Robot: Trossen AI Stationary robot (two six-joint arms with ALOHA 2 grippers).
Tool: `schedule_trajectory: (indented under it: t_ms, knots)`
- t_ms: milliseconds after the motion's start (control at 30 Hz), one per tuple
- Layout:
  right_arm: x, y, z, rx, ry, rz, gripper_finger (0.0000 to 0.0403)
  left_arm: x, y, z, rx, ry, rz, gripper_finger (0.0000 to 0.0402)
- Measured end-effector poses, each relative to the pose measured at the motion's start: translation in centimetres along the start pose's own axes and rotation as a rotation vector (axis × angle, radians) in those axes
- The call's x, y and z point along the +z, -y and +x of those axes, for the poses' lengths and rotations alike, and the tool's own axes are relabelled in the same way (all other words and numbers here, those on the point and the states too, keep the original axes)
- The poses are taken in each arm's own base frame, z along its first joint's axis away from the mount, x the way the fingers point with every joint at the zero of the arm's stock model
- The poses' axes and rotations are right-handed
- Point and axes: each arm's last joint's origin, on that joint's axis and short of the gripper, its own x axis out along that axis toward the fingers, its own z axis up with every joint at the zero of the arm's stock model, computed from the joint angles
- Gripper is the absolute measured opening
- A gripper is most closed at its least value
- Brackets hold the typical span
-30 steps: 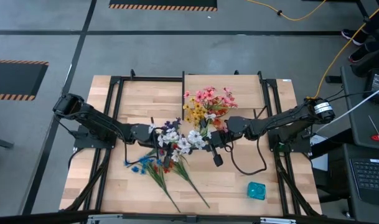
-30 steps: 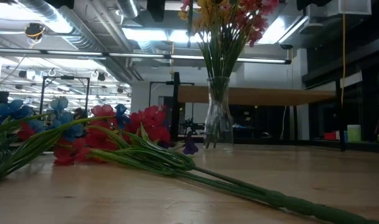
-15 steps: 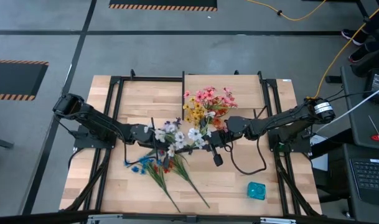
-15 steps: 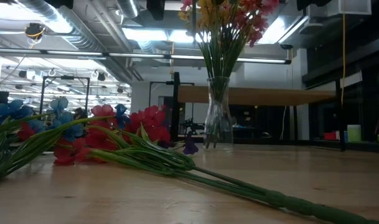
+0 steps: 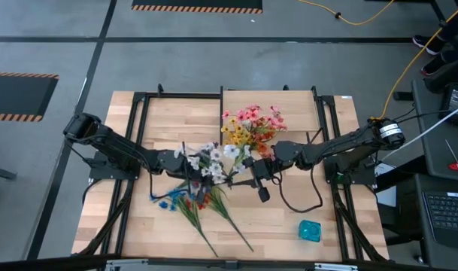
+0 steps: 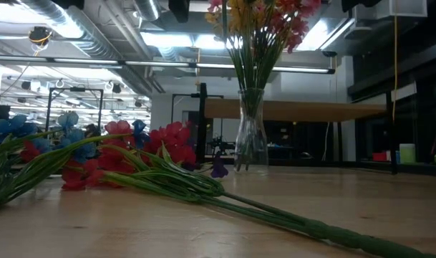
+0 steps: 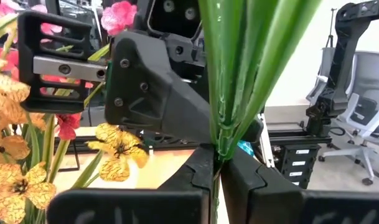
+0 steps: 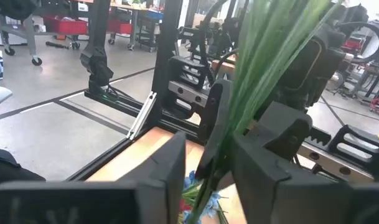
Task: Pick and place flowers into a vace then onto a shelf
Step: Put the white flowers into the transparent vase
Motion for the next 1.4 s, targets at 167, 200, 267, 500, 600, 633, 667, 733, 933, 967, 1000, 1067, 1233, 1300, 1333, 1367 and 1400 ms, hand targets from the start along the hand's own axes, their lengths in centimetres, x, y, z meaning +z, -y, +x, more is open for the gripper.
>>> schedule_trajectory:
  t_ms: [167,200,267,500,600,633,667,733,933,967,1000,1067,1233,1300,1333,1367,1400]
  knots:
    - [0.9,0.1,-0.5,-0.002,0.010,-0.001,0.0158,1.0,0.4,-0.8,-0.011,0.007,0.022,0.0010]
    - [1.2,0.1,-0.7,-0.003,0.013,-0.001,0.0162,1.3,0.4,-1.0,-0.015,0.006,0.024,0.0010]
    - [1.6,0.1,-1.1,-0.002,0.008,0.000,0.0165,1.7,0.6,-1.6,-0.017,-0.012,0.039,0.0010]
    - [2.8,-0.5,-2.6,0.007,-0.039,0.017,0.0133,2.4,0.7,-3.0,0.075,-0.073,0.089,0.0008]
    - [2.9,-1.4,-3.0,-0.006,-0.096,0.036,0.0093,2.5,0.7,-3.2,0.098,-0.085,0.111,0.0008]
    - [3.0,-1.7,-3.1,-0.005,-0.107,0.036,0.0077,2.5,0.7,-3.3,0.107,-0.093,0.120,0.0008]
    - [3.2,-2.1,-3.2,-0.005,-0.113,0.037,0.0060,2.4,0.7,-3.3,0.112,-0.095,0.128,0.0008]
    - [3.5,-2.9,-3.5,0.010,-0.125,0.035,0.0022,2.5,0.6,-3.3,0.136,-0.094,0.142,0.0008]
    - [3.5,-5.9,-3.8,-0.020,-0.213,0.036,0.0009,2.0,0.4,-3.5,0.173,-0.082,0.169,0.0007]
    - [3.3,-6.4,-3.9,-0.026,-0.224,0.035,0.0006,1.6,0.4,-3.7,0.173,-0.066,0.170,0.0007]
    - [2.9,-6.8,-3.9,-0.026,-0.233,0.032,0.0004,1.0,0.3,-4.0,0.173,-0.044,0.164,0.0007]
    - [2.2,-7.7,-4.0,-0.008,-0.235,0.038,0.0004,0.1,0.1,-4.6,0.172,0.014,0.143,0.0007]
    - [0.2,-8.5,-4.5,-0.009,-0.185,0.093,0.0002,-1.3,-0.4,-5.9,0.190,0.177,0.111,0.0007]
    - [-1.2,-8.5,-4.9,-0.018,-0.193,0.112,0.0003,-1.7,-0.7,-6.0,0.201,0.195,0.105,0.0006]
    - [-1.7,-8.5,-5.1,-0.026,-0.187,0.121,0.0003,-2.0,-0.9,-5.8,0.208,0.186,0.098,0.0006]
    - [-2.1,-8.4,-5.2,-0.036,-0.179,0.130,0.0003,-2.3,-1.1,-5.6,0.216,0.174,0.091,0.0006]
    - [-2.4,-8.3,-5.3,-0.044,-0.172,0.133,0.0002,-2.6,-1.3,-5.4,0.223,0.161,0.083,0.0006]
